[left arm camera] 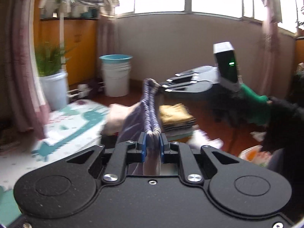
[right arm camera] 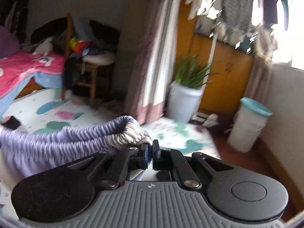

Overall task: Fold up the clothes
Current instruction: 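Lift the sweatpants by the waistband with both grippers and shake them open, then lower the sweatpants flat onto the mat and open both grippers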

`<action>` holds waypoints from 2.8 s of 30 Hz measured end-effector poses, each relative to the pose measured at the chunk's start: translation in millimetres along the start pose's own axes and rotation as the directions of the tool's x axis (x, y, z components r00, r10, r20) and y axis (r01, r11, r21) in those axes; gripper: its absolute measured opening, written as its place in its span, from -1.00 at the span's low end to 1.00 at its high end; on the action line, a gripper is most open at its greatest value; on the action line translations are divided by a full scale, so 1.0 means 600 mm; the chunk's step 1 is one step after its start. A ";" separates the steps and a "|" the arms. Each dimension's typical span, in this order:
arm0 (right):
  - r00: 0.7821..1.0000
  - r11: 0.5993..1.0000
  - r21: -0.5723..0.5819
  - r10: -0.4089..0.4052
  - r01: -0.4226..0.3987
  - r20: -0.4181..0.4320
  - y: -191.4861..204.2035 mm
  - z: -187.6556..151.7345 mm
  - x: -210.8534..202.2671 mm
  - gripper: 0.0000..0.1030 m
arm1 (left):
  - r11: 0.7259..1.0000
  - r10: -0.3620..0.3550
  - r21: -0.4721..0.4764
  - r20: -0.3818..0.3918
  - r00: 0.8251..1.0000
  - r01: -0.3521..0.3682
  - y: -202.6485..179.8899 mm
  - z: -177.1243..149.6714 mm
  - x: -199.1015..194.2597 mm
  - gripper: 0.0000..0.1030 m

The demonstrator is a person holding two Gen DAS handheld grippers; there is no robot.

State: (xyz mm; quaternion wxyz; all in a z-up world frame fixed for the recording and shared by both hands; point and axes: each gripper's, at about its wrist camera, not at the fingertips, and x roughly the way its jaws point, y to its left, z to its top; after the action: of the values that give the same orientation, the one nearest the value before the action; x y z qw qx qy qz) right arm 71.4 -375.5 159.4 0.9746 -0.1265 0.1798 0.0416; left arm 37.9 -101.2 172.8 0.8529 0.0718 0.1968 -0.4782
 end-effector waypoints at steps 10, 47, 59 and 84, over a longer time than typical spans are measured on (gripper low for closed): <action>0.989 0.980 -0.142 -0.135 0.142 0.060 -0.038 0.006 -0.019 -0.90 | 0.991 -0.016 -0.130 -0.021 1.000 0.013 -0.032 0.012 0.056 -0.78; 0.804 0.211 -0.826 0.446 -0.522 -0.394 0.835 -0.215 0.472 -0.91 | 0.682 0.270 -0.177 -0.841 0.469 -0.709 0.434 -0.597 -0.033 -0.78; 0.806 0.302 -0.801 0.486 -0.517 -0.338 0.846 -0.222 0.505 0.27 | 0.608 0.230 -0.177 -0.893 0.385 -0.774 0.473 -0.682 -0.045 -0.74; 0.831 0.702 -0.473 0.329 -0.533 -0.450 0.256 -0.462 0.327 0.27 | 0.750 0.588 0.635 -0.515 0.624 -0.183 0.441 -0.610 0.071 -0.07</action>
State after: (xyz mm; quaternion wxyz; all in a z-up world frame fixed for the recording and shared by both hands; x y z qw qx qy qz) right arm 140.6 -292.7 -197.4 0.8053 -0.3758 0.3443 0.3028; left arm 183.3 119.9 -195.7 0.7471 0.5161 0.3389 -0.2462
